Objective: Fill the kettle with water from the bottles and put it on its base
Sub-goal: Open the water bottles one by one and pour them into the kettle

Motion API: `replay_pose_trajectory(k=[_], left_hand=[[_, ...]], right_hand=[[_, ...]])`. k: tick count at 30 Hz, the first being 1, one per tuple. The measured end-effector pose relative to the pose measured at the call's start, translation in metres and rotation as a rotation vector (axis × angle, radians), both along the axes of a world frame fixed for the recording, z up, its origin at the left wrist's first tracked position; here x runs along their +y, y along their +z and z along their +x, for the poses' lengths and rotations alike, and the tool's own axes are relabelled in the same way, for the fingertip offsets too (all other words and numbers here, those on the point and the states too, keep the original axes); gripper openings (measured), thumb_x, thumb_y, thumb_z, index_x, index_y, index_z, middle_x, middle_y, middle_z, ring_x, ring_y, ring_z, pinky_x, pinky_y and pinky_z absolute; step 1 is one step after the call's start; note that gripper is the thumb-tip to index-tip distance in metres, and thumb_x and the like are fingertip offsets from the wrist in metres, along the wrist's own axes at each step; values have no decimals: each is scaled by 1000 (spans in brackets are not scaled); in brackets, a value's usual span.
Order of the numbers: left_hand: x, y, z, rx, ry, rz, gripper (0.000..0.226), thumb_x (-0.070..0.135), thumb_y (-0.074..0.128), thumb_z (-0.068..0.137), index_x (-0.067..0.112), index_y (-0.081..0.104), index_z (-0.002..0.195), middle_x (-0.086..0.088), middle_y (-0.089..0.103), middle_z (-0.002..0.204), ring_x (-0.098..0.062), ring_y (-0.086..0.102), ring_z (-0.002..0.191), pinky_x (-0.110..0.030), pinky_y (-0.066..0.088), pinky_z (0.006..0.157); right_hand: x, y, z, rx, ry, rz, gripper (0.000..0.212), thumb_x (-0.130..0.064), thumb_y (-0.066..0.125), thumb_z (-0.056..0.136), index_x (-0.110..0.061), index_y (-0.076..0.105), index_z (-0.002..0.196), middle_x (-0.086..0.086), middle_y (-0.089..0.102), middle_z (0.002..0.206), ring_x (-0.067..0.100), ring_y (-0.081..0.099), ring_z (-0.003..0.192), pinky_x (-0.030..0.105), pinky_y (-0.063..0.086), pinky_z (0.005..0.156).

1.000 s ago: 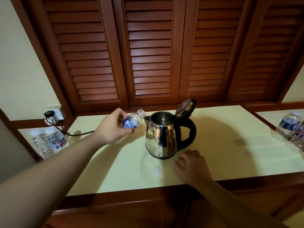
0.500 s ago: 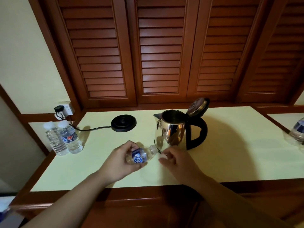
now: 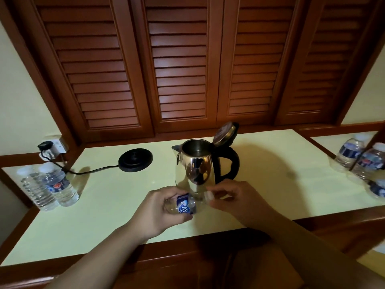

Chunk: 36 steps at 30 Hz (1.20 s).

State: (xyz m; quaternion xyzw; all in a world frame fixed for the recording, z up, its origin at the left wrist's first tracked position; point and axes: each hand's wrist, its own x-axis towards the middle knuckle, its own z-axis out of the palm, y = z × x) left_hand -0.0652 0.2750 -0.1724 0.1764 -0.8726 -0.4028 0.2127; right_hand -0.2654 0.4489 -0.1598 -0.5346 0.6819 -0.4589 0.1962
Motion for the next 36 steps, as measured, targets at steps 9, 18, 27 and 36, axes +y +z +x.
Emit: replay_pose_trajectory(k=[9, 18, 27, 36], left_hand=[[46, 5, -63, 74, 47, -147, 58, 35, 98, 67, 30, 76, 121, 19, 71, 112, 6, 66, 103, -19, 57, 85], [79, 4, -123, 85, -25, -201, 58, 36, 98, 65, 28, 76, 118, 21, 70, 108, 7, 64, 105, -9, 51, 87], [118, -7, -186, 34, -109, -118, 51, 37, 95, 72, 30, 73, 117, 26, 69, 102, 7, 62, 101, -11, 49, 81], [149, -25, -292, 59, 6, 113, 35, 24, 89, 81, 22, 64, 107, 12, 70, 101, -10, 70, 90, -15, 51, 75]], right_hand=[[38, 15, -33, 22, -252, 135, 37, -41, 58, 101, -12, 68, 82, 6, 69, 70, 13, 66, 57, 35, 60, 62], [82, 23, -75, 20, -325, 213, 47, -55, 55, 99, -12, 63, 83, 7, 69, 72, 11, 64, 55, 25, 55, 52], [126, 19, -119, 29, -432, 187, 38, -48, 61, 98, -13, 66, 85, 4, 70, 72, 17, 69, 60, 32, 60, 57], [190, -23, -225, 260, -662, 485, 51, -56, 60, 95, -27, 59, 137, -1, 59, 138, 18, 55, 124, 36, 49, 103]])
